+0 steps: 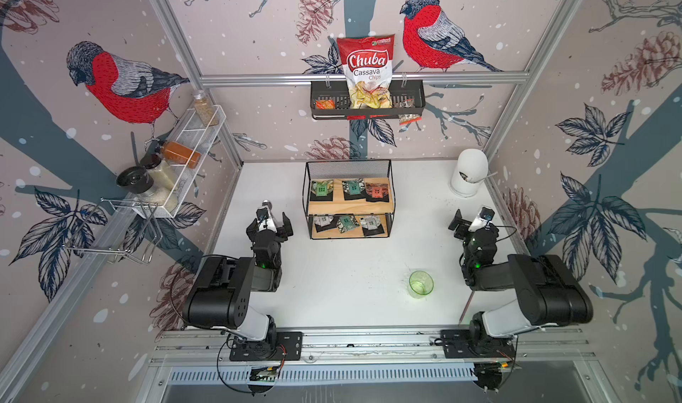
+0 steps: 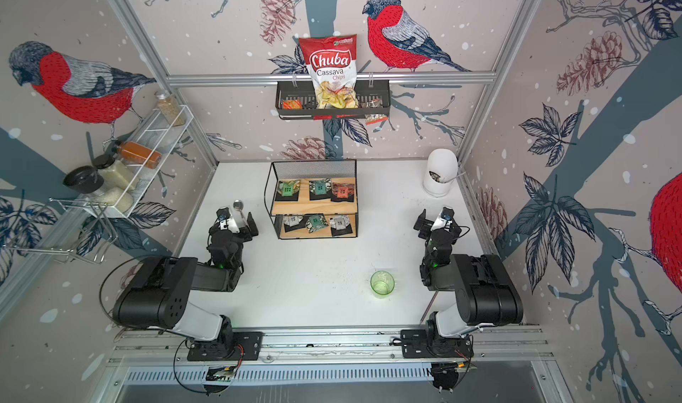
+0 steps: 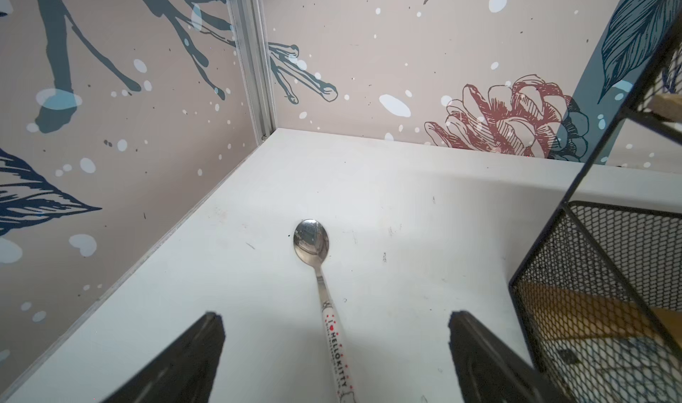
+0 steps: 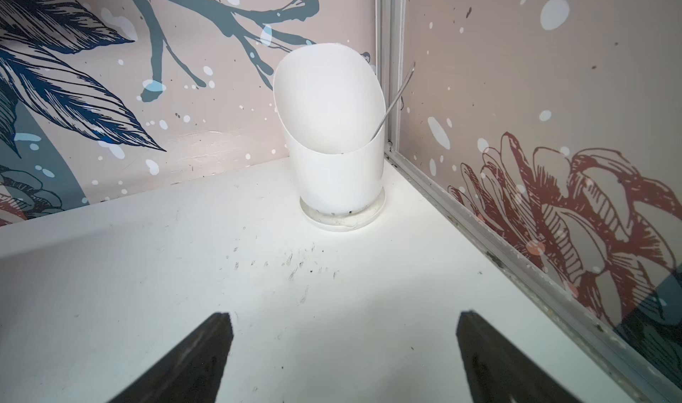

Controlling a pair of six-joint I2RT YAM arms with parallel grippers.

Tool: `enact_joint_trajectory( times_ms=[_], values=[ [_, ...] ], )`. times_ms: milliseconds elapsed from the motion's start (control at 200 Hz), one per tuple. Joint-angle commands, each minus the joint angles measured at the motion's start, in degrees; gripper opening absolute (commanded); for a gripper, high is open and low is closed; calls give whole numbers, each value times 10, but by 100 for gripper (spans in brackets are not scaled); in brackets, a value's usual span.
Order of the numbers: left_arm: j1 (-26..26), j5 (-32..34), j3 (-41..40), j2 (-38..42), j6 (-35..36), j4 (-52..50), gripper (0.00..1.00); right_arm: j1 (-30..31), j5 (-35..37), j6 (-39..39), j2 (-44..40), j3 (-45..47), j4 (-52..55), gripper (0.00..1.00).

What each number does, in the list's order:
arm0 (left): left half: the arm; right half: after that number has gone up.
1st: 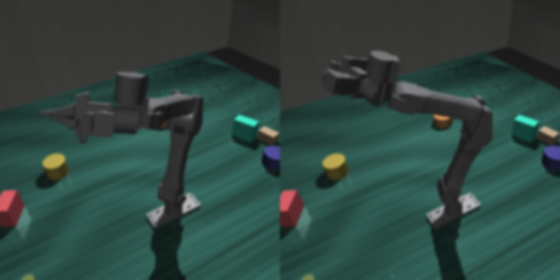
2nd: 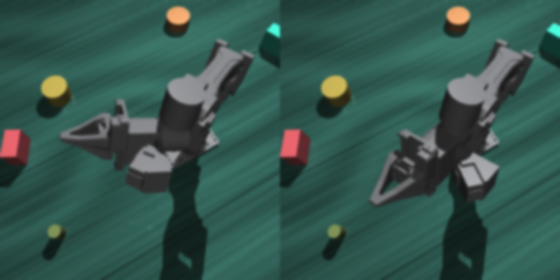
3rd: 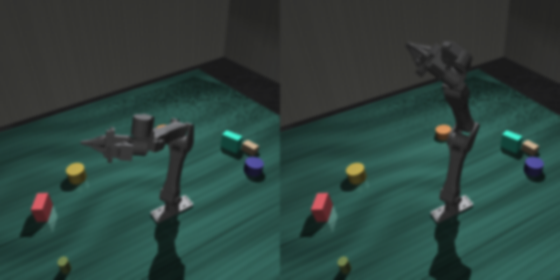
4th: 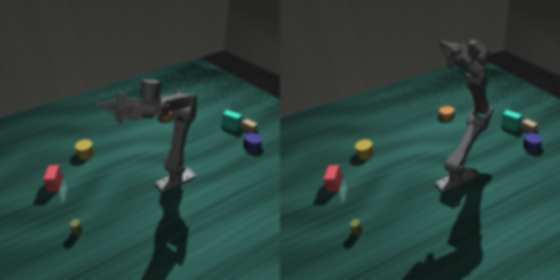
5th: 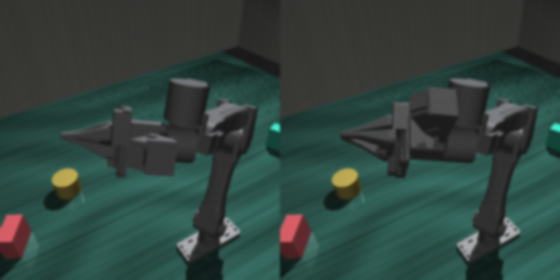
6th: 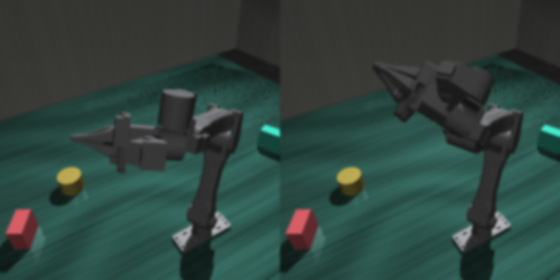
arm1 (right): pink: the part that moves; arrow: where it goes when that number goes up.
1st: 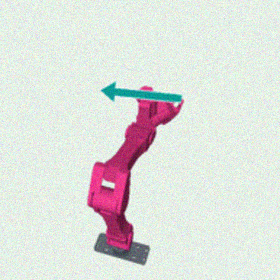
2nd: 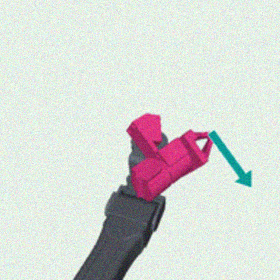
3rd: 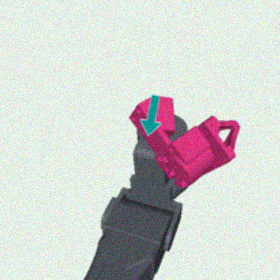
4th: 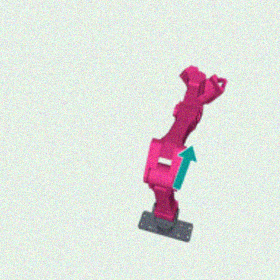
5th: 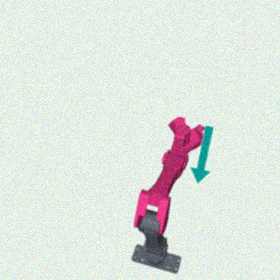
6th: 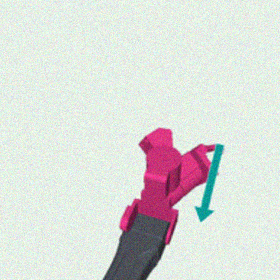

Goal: Remove the tea bags from the shelf
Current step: Pick up the tea bag from the shelf.

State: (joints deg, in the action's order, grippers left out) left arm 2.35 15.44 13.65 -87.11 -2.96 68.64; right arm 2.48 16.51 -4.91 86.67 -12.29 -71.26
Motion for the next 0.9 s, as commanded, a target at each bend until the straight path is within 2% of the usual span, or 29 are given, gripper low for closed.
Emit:
enact_joint_trajectory(
  times_ms=[0, 565, 615, 665, 770, 810, 895],
  values=[
    [1, 7, 2, 2, 1, 11, 98, 0, 1, -6, -3, 0, -5, 100],
    [1, 6, 2, 3, 1, 11, 98, 0, 2, -6, -3, 0, -4, 100],
    [5, 25, 2, 7, 2, 15, 98, 0, -7, -1, -8, 4, -14, 100],
    [14, 43, 17, 37, 10, -35, 98, 13, -4, 19, -28, 2, -8, 100],
    [27, 66, 103, 123, -4, -233, 98, 72, 91, 49, -107, -73, 169, 100],
    [31, 62, 126, 153, -7, -270, 99, 100, 111, 74, -139, -91, 184, 100],
    [66, 102, 181, 211, 29, -329, 98, 158, 143, 120, -212, -157, 237, 100]
  ],
)
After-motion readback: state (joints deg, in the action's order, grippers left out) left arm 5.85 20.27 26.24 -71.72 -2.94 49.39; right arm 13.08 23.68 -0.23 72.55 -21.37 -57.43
